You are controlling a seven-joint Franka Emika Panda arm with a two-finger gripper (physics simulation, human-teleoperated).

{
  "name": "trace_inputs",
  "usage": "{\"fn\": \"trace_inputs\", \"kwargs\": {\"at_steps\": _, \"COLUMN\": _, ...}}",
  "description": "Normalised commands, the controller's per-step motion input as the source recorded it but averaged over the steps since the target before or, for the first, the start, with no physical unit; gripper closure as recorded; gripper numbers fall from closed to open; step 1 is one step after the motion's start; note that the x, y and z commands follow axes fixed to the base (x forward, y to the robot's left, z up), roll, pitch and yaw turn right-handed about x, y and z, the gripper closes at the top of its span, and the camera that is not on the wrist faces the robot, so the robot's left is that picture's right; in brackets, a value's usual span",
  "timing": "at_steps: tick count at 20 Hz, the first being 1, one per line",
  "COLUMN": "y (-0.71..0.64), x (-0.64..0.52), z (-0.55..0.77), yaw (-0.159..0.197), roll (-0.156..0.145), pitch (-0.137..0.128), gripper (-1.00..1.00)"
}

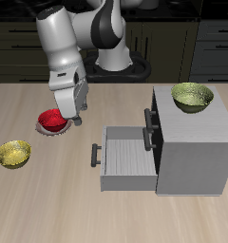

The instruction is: Place the red bowl on the plate and close the bottom drawer of the white cabinet

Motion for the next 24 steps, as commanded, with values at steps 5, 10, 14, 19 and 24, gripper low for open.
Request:
{"fn": "trace_inputs", "kwargs": {"at_steps": 5, "y": 0.14, "x": -0.03, "z": -0.23, "yaw": 0.0, "roll": 0.027, "pitch": 0.035, "gripper": -1.0}}
{"fn": "trace_inputs", "kwargs": {"at_steps": 10, "y": 0.02, "x": -0.06, "z": -0.23, "yaw": 0.001, "roll": -0.001, "pitch": 0.028, "gripper": -1.0}}
{"fn": "trace_inputs", "kwargs": {"at_steps": 14, "y": 0.01, "x": -0.13, "z": -0.2, "yaw": -0.01, "roll": -0.004, "pitch": 0.027, "gripper": -1.0}}
{"fn": "trace_inputs", "kwargs": {"at_steps": 19, "y": -0.03, "x": -0.08, "z": -0.2, "yaw": -0.014, "roll": -0.013, "pitch": 0.021, "gripper": -1.0}}
{"fn": "trace_inputs", "kwargs": {"at_steps": 24, "y": -0.05, "x": -0.06, "z": -0.12, "yaw": -0.005, "roll": -0.017, "pitch": 0.009, "gripper": -1.0}}
